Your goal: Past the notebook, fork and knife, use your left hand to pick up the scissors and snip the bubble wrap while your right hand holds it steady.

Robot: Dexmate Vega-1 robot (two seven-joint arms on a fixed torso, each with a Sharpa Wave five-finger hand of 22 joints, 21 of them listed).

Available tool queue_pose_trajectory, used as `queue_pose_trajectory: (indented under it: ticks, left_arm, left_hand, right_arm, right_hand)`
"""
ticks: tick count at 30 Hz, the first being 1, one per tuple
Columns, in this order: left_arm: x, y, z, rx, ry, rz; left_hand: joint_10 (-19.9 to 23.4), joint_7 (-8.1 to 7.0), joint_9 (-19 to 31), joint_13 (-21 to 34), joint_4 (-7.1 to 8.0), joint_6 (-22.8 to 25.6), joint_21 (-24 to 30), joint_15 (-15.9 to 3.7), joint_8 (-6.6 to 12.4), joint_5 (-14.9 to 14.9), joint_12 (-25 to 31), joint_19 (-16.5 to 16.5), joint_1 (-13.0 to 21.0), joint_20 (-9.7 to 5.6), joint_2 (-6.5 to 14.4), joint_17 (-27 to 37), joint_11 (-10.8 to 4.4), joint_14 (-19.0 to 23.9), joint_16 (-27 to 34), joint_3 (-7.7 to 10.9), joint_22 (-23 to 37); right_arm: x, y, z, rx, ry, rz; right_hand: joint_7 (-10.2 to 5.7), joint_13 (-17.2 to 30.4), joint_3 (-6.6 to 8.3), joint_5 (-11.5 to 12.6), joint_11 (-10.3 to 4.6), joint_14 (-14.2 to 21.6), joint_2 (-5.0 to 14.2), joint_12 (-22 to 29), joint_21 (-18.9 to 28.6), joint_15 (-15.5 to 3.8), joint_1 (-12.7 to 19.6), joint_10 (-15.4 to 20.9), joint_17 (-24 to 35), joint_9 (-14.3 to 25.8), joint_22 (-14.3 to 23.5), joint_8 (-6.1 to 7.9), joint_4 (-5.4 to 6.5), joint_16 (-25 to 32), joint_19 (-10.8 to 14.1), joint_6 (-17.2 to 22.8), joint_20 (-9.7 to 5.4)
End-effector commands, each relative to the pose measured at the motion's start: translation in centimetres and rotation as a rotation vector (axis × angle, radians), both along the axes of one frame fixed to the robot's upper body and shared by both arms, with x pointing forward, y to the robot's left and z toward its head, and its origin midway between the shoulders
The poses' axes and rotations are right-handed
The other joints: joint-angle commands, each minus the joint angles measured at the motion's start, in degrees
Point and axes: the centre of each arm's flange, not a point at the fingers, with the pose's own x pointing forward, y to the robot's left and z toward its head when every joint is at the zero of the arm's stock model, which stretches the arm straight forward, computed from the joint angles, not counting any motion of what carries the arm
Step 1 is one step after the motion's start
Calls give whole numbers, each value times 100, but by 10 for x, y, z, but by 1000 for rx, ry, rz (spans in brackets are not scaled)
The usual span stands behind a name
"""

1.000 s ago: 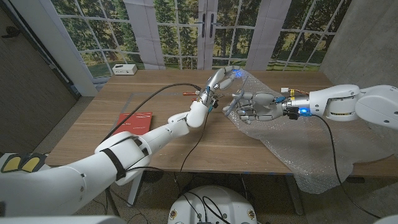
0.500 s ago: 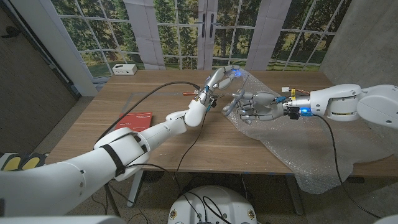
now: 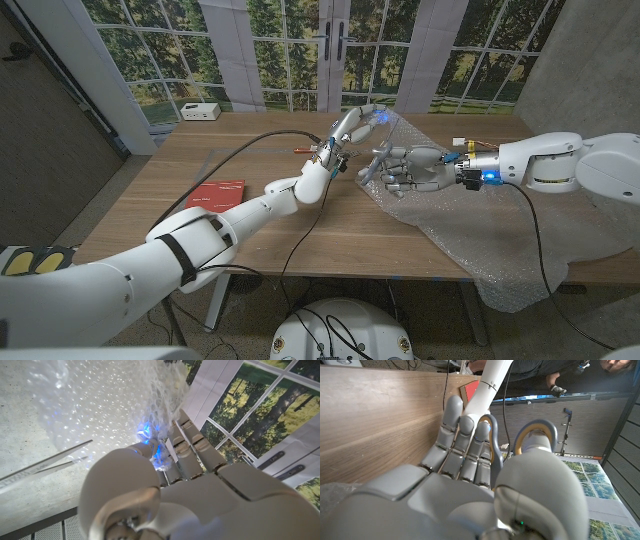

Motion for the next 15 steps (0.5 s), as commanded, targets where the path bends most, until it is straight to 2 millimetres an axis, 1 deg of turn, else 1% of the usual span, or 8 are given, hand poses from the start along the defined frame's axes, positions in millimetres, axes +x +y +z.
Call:
queue_pose_trajectory:
  ticks: [1,6,7,9,15]
  left_arm:
    - [-2,6,1,8,-14,-6]
    - [-1,7,1,14,-13,-6]
    - [-1,8,1,17,-15,-5]
    - [-1,8,1,18,-17,-5]
    - [-3,7,3,25,-27,-24]
  left_hand:
    - [57,-18,34,31,-31,41,41,-481,-12,-10,41,-21,-17,-140,-2,29,13,2,-15,18,18]
    - [59,-16,34,22,-32,58,48,-482,-14,-8,34,-28,-22,-135,0,32,12,4,-14,17,17]
    - [61,-37,39,25,-33,61,49,-482,-12,-8,36,-30,-23,-136,0,33,12,4,-14,17,17]
    - [53,-29,42,21,-35,65,52,-483,-13,-7,29,-34,-24,-134,-1,33,12,1,-16,17,17]
    - [55,-37,50,23,-39,55,57,-484,-19,-5,29,-45,-25,-124,-2,35,11,-4,-17,19,16]
  right_arm:
    - [-1,2,5,-20,-18,-9]
    - [0,3,7,-23,-16,-9]
    - [-1,3,7,-26,-19,-9]
    - [-1,3,8,-26,-15,-11]
    - [-2,4,6,-33,-5,-16]
  right_hand:
    - [13,13,-44,-10,-40,47,54,52,-22,-778,-4,23,23,5,11,33,-1,-20,47,8,-429]
    - [12,19,-51,-10,-37,45,60,55,-11,-779,6,14,24,5,26,32,-4,-21,50,7,-425]
    - [14,-26,-52,-9,-37,29,70,33,-13,-782,9,30,-21,6,21,32,-3,-59,53,5,-421]
    - [15,30,-55,-11,-23,59,74,64,-17,-781,14,8,1,5,19,32,-4,-41,45,5,-422]
    - [17,-17,-80,-15,-50,51,67,43,-13,-775,3,28,27,5,23,32,1,-30,53,3,-422]
